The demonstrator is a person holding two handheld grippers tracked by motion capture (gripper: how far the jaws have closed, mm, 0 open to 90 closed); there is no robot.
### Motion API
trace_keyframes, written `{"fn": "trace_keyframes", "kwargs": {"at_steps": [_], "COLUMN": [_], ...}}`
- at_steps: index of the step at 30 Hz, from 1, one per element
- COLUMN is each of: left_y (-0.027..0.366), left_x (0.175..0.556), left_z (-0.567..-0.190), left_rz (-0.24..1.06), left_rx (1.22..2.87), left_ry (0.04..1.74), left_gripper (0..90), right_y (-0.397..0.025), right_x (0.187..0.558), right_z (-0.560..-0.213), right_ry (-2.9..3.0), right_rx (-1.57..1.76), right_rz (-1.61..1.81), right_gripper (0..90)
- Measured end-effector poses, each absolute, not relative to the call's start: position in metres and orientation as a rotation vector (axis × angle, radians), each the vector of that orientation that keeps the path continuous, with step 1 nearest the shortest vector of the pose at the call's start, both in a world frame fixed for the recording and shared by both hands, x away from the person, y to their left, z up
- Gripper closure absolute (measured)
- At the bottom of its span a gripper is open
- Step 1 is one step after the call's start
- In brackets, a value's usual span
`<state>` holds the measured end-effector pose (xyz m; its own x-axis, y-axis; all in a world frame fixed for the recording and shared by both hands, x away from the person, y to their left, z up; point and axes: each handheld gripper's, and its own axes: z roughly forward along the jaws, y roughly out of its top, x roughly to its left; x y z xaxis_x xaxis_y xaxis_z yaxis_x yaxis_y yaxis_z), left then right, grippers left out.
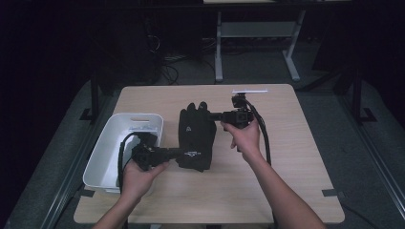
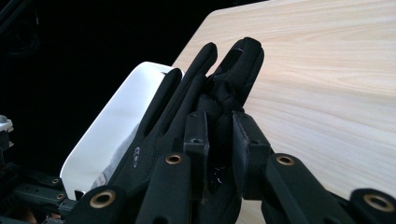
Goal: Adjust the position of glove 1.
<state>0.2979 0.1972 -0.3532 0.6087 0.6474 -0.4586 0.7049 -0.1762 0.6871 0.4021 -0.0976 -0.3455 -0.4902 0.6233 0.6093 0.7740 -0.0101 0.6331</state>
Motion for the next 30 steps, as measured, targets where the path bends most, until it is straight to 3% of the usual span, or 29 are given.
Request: {"fn": "trace_keyframes", "kwargs": {"at_steps": [30], "left_y": [0.241], "left_x": [0.292], "left_z": [-0.339], "left_rz": [-0.028], "left_rx": [1.853], "left_ry": [1.131], "left_gripper": [80.2], "right_y": [-0.046], "right_x": [0.417], "right_z": [-0.334], "right_ry": [-2.108], "right_rx": [-1.393], "right_rz": [-1.521], "right_gripper": [76.7]}}
